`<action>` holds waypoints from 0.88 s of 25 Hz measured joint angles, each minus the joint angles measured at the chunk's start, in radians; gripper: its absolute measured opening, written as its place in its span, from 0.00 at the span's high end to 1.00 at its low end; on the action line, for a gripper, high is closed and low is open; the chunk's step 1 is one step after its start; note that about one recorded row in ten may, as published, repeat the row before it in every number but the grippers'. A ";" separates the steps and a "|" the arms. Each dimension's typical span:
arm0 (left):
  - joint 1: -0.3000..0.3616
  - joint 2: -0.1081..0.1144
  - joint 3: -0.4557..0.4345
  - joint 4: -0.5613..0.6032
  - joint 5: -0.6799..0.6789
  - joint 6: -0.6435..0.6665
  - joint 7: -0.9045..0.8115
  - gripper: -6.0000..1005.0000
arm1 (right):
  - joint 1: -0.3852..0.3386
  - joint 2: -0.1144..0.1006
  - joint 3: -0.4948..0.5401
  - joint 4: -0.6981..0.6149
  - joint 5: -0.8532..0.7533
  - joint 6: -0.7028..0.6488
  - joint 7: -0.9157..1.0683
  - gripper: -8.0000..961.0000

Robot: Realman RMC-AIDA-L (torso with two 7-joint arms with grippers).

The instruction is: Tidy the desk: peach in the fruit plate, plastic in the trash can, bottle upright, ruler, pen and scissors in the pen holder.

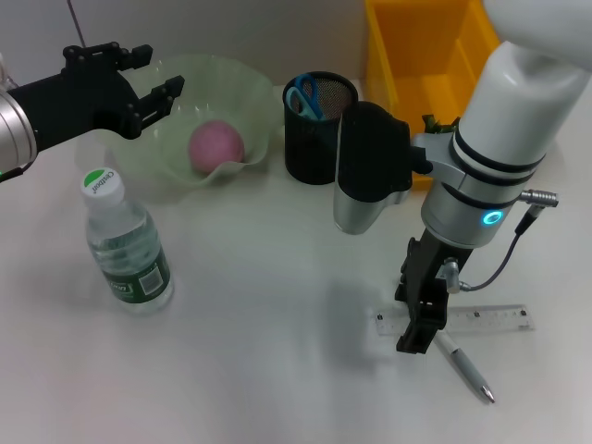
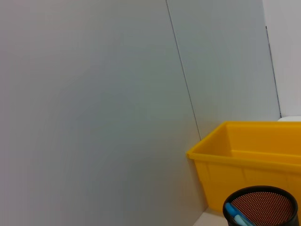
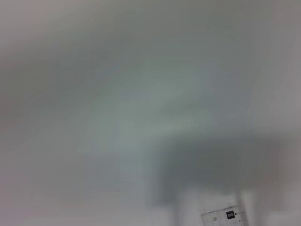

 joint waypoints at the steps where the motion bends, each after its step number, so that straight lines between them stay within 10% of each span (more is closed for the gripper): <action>1: 0.000 0.000 0.000 0.000 0.001 0.000 0.000 0.50 | 0.002 -0.001 0.000 0.006 -0.003 0.004 0.000 0.27; 22: 0.000 0.002 0.004 0.003 0.005 0.000 0.000 0.50 | 0.024 0.002 -0.022 0.047 -0.021 0.069 -0.009 0.28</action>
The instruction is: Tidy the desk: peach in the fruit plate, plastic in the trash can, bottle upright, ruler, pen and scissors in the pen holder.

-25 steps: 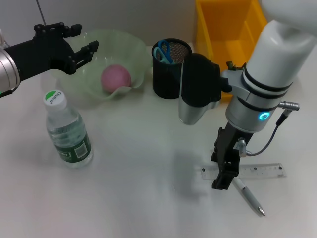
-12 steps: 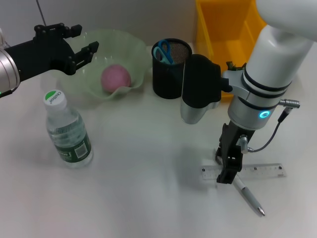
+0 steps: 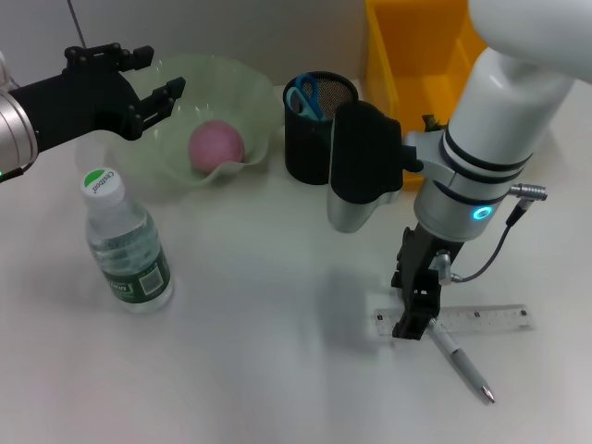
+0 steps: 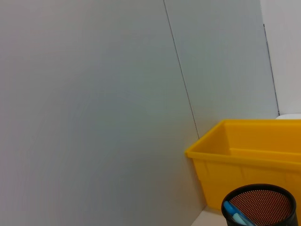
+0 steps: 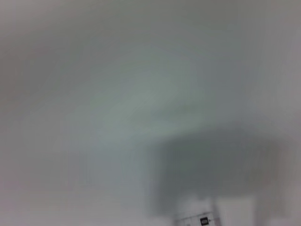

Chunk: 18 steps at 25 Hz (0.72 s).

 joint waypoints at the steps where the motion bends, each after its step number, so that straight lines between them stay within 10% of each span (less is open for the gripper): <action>1: 0.000 0.000 0.000 0.000 0.000 0.000 0.000 0.50 | 0.000 0.000 0.000 0.000 0.000 0.000 0.000 0.28; 18: -0.005 0.000 0.000 0.000 0.001 0.000 0.000 0.50 | 0.001 0.001 -0.033 0.004 0.044 0.004 -0.016 0.28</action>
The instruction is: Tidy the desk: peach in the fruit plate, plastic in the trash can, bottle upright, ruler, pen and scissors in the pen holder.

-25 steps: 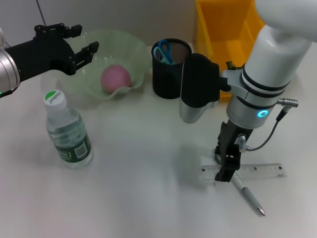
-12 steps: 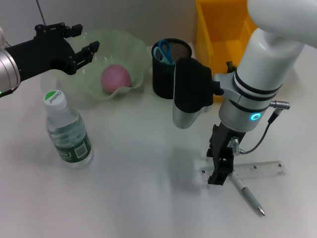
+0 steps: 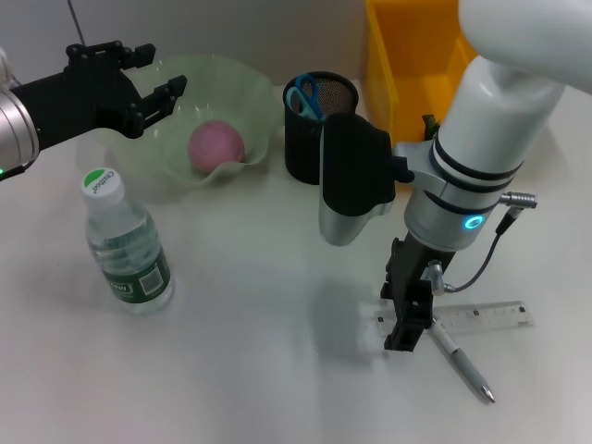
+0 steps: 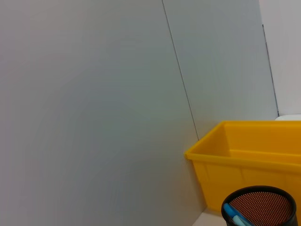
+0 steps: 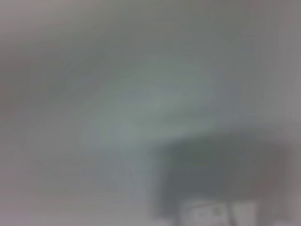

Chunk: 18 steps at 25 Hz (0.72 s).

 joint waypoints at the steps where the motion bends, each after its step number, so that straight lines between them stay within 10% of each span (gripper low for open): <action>1: 0.000 0.000 0.000 0.000 0.000 0.000 0.000 0.50 | 0.000 0.000 0.000 0.001 0.000 0.000 0.000 0.28; 18: 0.001 0.000 0.000 0.000 0.001 0.002 0.000 0.50 | 0.001 0.000 -0.011 0.013 -0.006 0.010 0.003 0.29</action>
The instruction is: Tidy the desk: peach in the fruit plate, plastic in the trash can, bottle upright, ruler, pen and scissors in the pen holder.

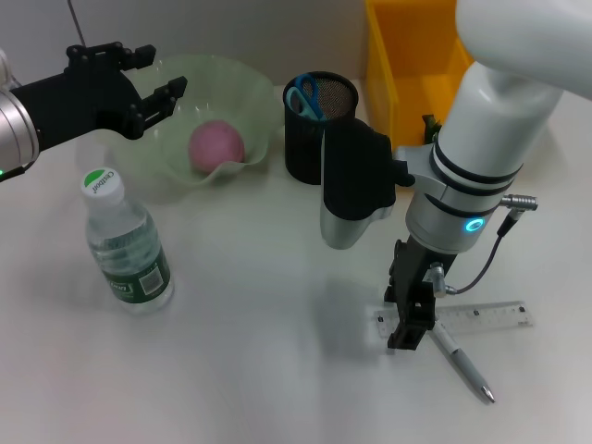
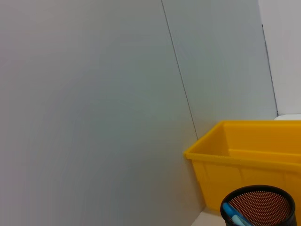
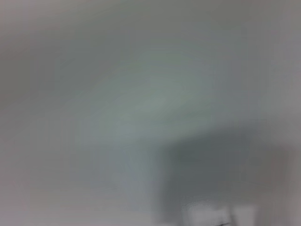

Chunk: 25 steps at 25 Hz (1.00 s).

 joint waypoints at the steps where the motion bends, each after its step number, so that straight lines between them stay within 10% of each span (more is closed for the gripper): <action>1: 0.000 0.000 0.000 0.000 0.000 0.000 0.000 0.50 | 0.000 0.000 0.000 0.000 0.000 0.000 0.001 0.30; 13: 0.000 0.000 0.000 0.002 0.000 0.003 0.000 0.50 | 0.001 0.000 0.001 0.000 -0.001 -0.004 0.010 0.55; 25: 0.006 0.000 0.000 0.003 0.000 0.004 0.000 0.50 | -0.051 -0.004 0.053 -0.152 0.002 -0.024 0.025 0.59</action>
